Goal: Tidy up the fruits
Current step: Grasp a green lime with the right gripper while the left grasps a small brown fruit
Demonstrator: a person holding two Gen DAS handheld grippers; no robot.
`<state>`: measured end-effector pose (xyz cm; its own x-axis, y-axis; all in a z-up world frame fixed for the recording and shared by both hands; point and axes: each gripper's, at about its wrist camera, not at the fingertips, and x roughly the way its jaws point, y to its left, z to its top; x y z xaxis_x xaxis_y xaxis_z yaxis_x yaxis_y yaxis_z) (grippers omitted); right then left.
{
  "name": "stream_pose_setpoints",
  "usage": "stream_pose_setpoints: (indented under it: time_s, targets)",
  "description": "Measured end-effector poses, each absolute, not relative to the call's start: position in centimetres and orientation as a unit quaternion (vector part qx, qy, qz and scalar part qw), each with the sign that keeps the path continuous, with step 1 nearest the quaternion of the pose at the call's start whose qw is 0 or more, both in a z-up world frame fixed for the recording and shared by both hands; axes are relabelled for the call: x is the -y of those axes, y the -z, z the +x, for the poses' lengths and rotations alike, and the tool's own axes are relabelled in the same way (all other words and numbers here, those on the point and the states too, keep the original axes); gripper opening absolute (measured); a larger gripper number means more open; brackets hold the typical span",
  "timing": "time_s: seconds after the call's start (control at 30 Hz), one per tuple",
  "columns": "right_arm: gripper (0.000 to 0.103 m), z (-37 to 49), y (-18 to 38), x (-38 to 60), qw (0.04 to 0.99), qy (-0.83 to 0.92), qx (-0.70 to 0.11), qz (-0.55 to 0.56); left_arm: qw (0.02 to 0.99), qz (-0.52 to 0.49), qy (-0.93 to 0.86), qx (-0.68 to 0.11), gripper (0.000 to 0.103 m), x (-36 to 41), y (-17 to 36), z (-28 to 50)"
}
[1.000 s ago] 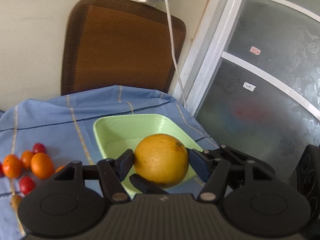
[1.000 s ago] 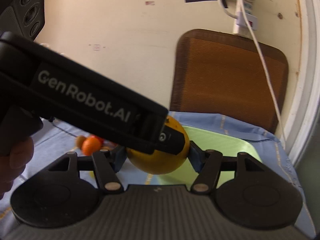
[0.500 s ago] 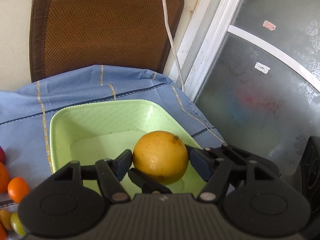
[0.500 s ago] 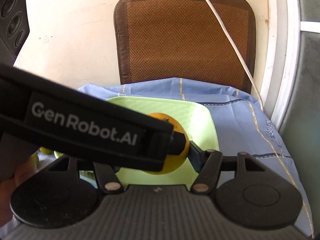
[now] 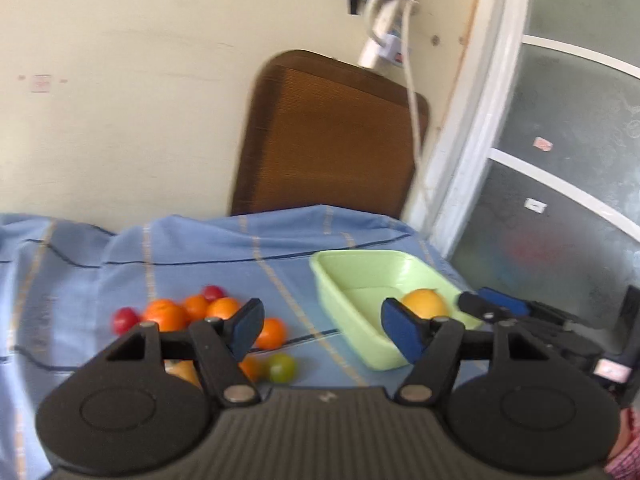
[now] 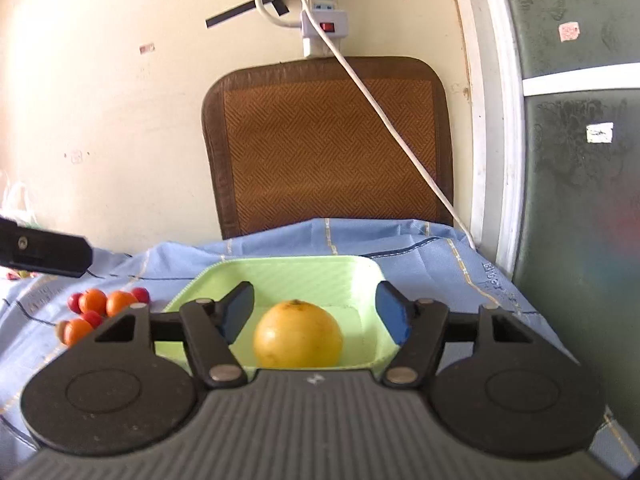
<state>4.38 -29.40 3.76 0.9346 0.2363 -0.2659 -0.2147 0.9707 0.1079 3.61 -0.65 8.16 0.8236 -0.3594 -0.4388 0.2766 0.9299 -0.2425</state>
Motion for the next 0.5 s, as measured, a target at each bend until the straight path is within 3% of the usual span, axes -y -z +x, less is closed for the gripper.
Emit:
stream_pose_setpoints:
  time_s: [0.03, 0.13, 0.27, 0.5]
  targets:
    - [0.047, 3.9, -3.9, 28.9, 0.98, -0.129, -0.143, 0.043, 0.954, -0.083, 0.147, -0.248, 0.065, -0.8, -7.9, 3.2]
    - [0.038, 3.1, -4.0, 26.3, 0.97, -0.181, -0.16, 0.038, 0.954, -0.096, 0.107, -0.262, 0.065, -4.3, -6.5, 2.7]
    - [0.038, 3.3, -3.4, 21.3, 0.951, -0.241, -0.193, 0.006, 0.95, -0.105, 0.1, -0.277, 0.065, -5.8, -4.8, 3.0]
    - [0.04, 4.8, -1.1, 16.8, 0.929, -0.264, -0.257, -0.039, 0.948, -0.022, 0.122, -0.294, 0.06, -3.9, -2.5, 3.5]
